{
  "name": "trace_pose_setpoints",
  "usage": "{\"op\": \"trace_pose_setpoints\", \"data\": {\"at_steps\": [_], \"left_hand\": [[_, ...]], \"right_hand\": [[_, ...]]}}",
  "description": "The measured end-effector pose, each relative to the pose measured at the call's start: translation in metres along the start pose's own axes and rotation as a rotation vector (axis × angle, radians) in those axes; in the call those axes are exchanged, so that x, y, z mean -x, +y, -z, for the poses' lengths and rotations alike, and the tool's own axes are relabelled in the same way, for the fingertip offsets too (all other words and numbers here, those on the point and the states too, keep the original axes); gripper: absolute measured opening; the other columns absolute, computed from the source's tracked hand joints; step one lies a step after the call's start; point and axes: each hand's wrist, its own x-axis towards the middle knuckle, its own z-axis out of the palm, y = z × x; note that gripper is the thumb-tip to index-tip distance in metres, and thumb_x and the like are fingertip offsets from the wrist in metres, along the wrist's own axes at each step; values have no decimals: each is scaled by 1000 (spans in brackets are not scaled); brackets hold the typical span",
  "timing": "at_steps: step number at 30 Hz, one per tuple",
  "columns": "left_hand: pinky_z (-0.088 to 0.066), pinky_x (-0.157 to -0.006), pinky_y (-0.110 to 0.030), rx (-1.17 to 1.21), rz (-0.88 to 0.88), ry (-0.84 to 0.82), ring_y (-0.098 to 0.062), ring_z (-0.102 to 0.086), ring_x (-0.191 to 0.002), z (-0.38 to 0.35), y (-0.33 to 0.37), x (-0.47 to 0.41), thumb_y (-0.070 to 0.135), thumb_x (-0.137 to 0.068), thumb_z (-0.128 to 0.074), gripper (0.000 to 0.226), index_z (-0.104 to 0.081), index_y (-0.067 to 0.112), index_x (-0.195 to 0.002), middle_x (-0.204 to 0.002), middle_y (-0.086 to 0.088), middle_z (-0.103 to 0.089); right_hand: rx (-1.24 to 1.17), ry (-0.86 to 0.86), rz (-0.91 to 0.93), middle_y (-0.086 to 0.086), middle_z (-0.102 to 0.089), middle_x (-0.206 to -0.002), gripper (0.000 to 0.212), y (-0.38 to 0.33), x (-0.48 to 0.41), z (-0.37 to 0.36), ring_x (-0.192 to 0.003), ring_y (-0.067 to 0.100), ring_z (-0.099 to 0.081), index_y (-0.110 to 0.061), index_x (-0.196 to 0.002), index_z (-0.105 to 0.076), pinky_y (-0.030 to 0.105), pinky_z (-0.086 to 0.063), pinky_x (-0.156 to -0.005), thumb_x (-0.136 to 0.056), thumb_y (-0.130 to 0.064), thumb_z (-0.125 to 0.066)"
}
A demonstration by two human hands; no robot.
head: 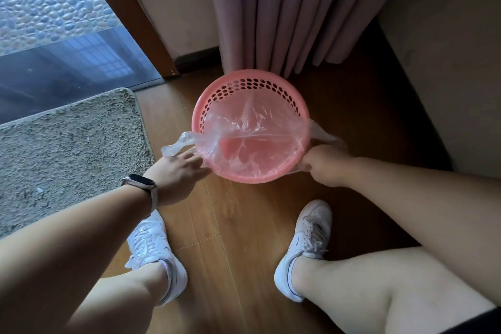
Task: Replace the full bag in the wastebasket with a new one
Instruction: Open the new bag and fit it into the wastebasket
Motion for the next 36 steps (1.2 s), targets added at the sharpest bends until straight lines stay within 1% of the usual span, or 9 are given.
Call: {"op": "trace_pose_setpoints", "data": {"at_steps": [3, 6, 10, 13, 17, 22, 26, 31, 36], "left_hand": [[-56, -63, -39, 85, 179, 17, -30, -63, -82, 12, -3, -2, 18, -80, -43, 34, -69, 14, -101, -85, -6, -66], [-55, -76, -38, 194, 317, 86, -30, -67, -88, 24, -4, -9, 23, -82, -49, 32, -72, 14, -102, -94, -7, -72], [-46, -69, -30, 364, 566, 154, -29, -65, -83, 25, -8, -16, 31, -85, -55, 22, -65, 13, -92, -95, -7, -70], [-46, -67, -30, 480, 769, 173, -25, -60, -77, 23, -5, -32, 33, -89, -62, 21, -60, 12, -93, -86, -5, -66], [-44, -66, -33, 555, 981, 204, -29, -59, -78, 18, -7, -49, 31, -85, -65, 24, -53, 12, -95, -83, -4, -61], [-40, -64, -31, 606, 1036, 125, -27, -54, -75, 10, -6, -55, 21, -78, -65, 34, -42, 16, -102, -94, -6, -54], [-39, -63, -33, 550, 1069, 163, -31, -54, -74, 12, -12, -49, 22, -82, -59, 26, -44, 13, -102, -88, -9, -58], [-36, -62, -33, 519, 1117, 172, -31, -52, -71, 15, -20, -20, 26, -86, -55, 19, -48, 11, -95, -79, -8, -57], [-38, -60, -34, 510, 1132, 116, -31, -56, -73, 16, -27, 10, 43, -90, -55, 33, -54, 11, -82, -75, -7, -59]], "right_hand": [[-165, -47, 70, -3, -59, -107, 22, 7, -2, 5, -99, 19, -58, -22, -107, -67, 35, -54, -85, -86, -26, -64], [-468, -49, 102, -4, -56, -120, 29, 4, 2, 18, -113, 16, -54, -22, -111, -67, 34, -50, -94, -84, -31, -66], [-710, -65, 72, -2, -61, -106, 27, -2, 4, 27, -96, 9, -61, -15, -111, -65, 13, -49, -61, -92, -34, -61], [-761, 8, 34, -1, -66, -103, 34, -6, -5, 23, -94, 13, -65, -17, -114, -64, 22, -52, -67, -91, -41, -61], [-815, 88, -77, 0, -63, -105, 28, -18, -21, 18, -90, 15, -67, -18, -117, -60, 29, -60, -70, -90, -21, -64], [-748, 60, -178, 9, -61, -100, 44, -26, -29, 16, -80, 22, -70, -12, -128, -50, 35, -62, -60, -87, -12, -65], [-764, 33, -149, 12, -58, -107, 52, -28, -28, 19, -76, 25, -71, -17, -132, -44, 34, -59, -49, -86, -11, -67], [-651, -88, -36, 8, -55, -110, 50, -39, -19, 17, -75, 23, -71, -18, -133, -43, 38, -61, -54, -88, -7, -61], [-577, -136, 79, -8, -30, -131, 66, -56, -12, 13, -85, 25, -68, -28, -140, -32, 38, -61, -56, -86, -3, -58]]}}
